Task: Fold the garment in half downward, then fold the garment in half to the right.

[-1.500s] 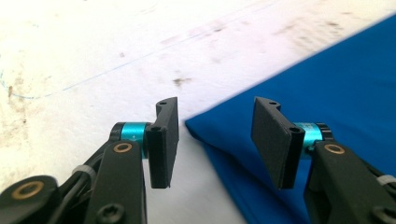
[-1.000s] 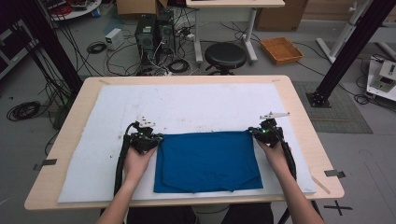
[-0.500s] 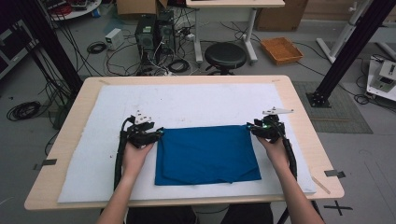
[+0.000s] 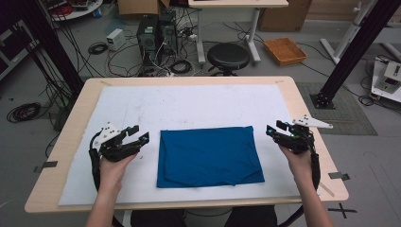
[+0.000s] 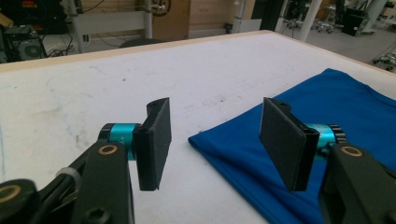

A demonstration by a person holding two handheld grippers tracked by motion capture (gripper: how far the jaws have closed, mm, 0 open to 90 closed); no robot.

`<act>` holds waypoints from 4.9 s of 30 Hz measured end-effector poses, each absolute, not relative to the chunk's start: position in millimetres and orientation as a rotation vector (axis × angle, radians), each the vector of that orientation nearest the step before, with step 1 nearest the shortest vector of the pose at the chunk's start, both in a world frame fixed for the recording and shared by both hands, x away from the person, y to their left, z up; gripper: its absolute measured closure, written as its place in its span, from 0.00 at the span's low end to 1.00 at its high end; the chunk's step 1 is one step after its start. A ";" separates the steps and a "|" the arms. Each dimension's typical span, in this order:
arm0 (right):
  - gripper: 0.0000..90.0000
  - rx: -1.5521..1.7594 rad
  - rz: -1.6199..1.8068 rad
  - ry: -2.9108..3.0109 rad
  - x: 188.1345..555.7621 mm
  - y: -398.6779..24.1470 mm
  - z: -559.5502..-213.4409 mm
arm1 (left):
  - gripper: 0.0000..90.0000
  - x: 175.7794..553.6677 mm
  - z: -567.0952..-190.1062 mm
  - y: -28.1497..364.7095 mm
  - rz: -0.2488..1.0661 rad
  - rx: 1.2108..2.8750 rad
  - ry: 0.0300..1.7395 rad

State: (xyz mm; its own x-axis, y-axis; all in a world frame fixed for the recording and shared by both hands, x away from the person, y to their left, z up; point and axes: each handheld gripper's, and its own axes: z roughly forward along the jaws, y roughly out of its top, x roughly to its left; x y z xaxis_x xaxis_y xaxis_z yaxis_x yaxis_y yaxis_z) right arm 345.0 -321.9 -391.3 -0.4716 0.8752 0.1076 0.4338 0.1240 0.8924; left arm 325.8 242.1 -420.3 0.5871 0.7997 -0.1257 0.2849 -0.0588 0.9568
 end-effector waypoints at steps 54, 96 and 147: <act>0.51 1.295 1.354 1.942 343.0 -336.2 -387.9 | 0.40 297.1 -381.3 225.5 0.492 1.675 0.933; 0.50 1.273 1.340 1.951 343.3 -329.2 -387.4 | 0.54 248.3 -451.5 184.6 0.067 1.697 1.366; 0.52 0.986 1.369 2.380 407.6 -100.1 -396.3 | 0.91 249.8 -452.5 156.0 0.257 1.803 1.318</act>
